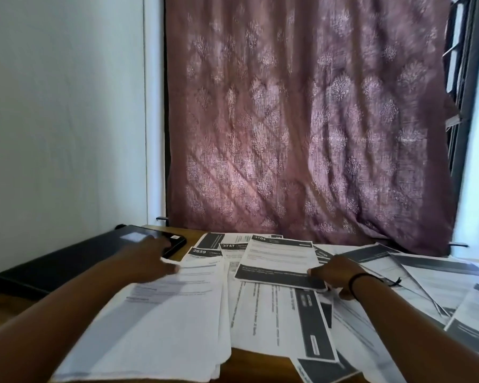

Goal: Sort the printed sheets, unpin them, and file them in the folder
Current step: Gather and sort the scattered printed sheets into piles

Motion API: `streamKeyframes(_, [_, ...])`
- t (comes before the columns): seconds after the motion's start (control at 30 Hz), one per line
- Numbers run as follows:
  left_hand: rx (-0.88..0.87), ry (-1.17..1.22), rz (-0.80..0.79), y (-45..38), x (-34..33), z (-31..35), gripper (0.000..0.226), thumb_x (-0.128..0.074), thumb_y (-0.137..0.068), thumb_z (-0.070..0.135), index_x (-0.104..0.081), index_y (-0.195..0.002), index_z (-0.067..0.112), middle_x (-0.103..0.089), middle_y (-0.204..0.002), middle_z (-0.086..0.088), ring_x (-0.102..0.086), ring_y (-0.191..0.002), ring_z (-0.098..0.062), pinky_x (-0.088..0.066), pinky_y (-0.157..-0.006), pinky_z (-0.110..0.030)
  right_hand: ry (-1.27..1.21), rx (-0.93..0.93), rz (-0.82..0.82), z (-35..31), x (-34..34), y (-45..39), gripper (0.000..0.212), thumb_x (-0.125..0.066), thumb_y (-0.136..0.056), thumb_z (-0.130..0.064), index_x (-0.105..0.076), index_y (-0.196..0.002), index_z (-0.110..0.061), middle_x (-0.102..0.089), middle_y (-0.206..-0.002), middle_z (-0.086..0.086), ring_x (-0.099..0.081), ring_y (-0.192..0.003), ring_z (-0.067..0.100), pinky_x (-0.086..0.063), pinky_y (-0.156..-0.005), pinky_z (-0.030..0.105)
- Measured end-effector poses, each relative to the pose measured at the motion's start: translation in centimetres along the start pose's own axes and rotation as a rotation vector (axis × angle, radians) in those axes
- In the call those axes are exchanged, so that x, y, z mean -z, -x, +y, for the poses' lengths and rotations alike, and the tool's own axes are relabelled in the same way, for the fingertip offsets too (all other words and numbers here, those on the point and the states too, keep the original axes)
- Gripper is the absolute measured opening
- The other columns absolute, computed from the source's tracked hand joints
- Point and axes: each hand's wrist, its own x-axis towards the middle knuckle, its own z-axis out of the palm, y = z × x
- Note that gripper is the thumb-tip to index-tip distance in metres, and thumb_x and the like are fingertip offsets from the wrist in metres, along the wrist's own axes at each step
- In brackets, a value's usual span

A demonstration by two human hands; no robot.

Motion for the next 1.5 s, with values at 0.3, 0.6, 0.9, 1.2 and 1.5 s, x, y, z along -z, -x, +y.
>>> streamKeyframes(0.3, [0.015, 0.587, -0.124, -7.1, -2.2, 11.1, 0.037, -0.062, -0.089, 0.043, -0.057, -0.109, 0.013, -0.061, -0.099, -0.004, -0.059, -0.088, -0.019, -0.052, -0.078, -0.031, 0.109, 0.080, 0.087, 0.9, -2.4, -3.1, 0.030, -0.071, -0.079, -0.030, -0.052, -0.059, -0.018, -0.058, -0.063, -0.001, -0.061, -0.065, 0.016, -0.039, -0.053, 0.020])
streamKeyframes(0.6, [0.056, 0.912, -0.073, -8.8, -10.1, 12.8, 0.019, -0.068, -0.083, 0.031, -0.060, -0.072, 0.017, -0.061, -0.069, -0.004, -0.054, -0.062, -0.017, -0.043, -0.061, -0.030, 0.060, 0.110, 0.153, 2.4, -0.5, -7.0, 0.031, -0.050, -0.093, -0.016, -0.042, -0.062, -0.020, -0.047, -0.068, 0.002, -0.049, -0.071, 0.022, -0.043, -0.068, 0.028])
streamKeyframes(0.9, [0.095, 1.521, -0.147, -9.3, -8.9, 12.8, 0.034, -0.064, -0.088, 0.043, -0.066, -0.108, 0.015, -0.073, -0.103, -0.009, -0.069, -0.094, -0.031, -0.055, -0.085, -0.043, -0.827, -0.058, -0.076, 3.0, 1.7, -5.4, 0.009, -0.061, -0.093, -0.016, -0.064, -0.095, -0.008, -0.063, -0.072, 0.007, -0.057, -0.049, 0.013, -0.041, -0.033, 0.019])
streamKeyframes(1.2, [0.197, 1.647, -0.291, -9.8, -8.8, 9.3, 0.042, -0.053, -0.087, -0.009, -0.053, -0.126, 0.007, -0.065, -0.118, -0.021, -0.063, -0.105, -0.046, -0.045, -0.094, -0.064, -0.768, -0.053, 0.030, 3.6, 2.2, -5.8, 0.043, -0.059, -0.090, -0.050, -0.064, -0.090, -0.008, -0.064, -0.077, 0.007, -0.044, -0.050, 0.017, -0.036, -0.044, 0.020])
streamKeyframes(1.5, [0.068, 1.671, -0.432, -9.5, -8.8, 10.7, 0.033, -0.051, -0.088, -0.009, -0.059, -0.114, 0.009, -0.071, -0.105, -0.019, -0.069, -0.092, -0.043, -0.059, -0.066, -0.050, -0.629, 0.060, -0.186, 2.5, 0.3, -4.6, 0.041, -0.063, -0.086, -0.052, -0.068, -0.098, -0.013, -0.074, -0.086, 0.004, -0.063, -0.052, 0.017, -0.051, -0.053, 0.024])
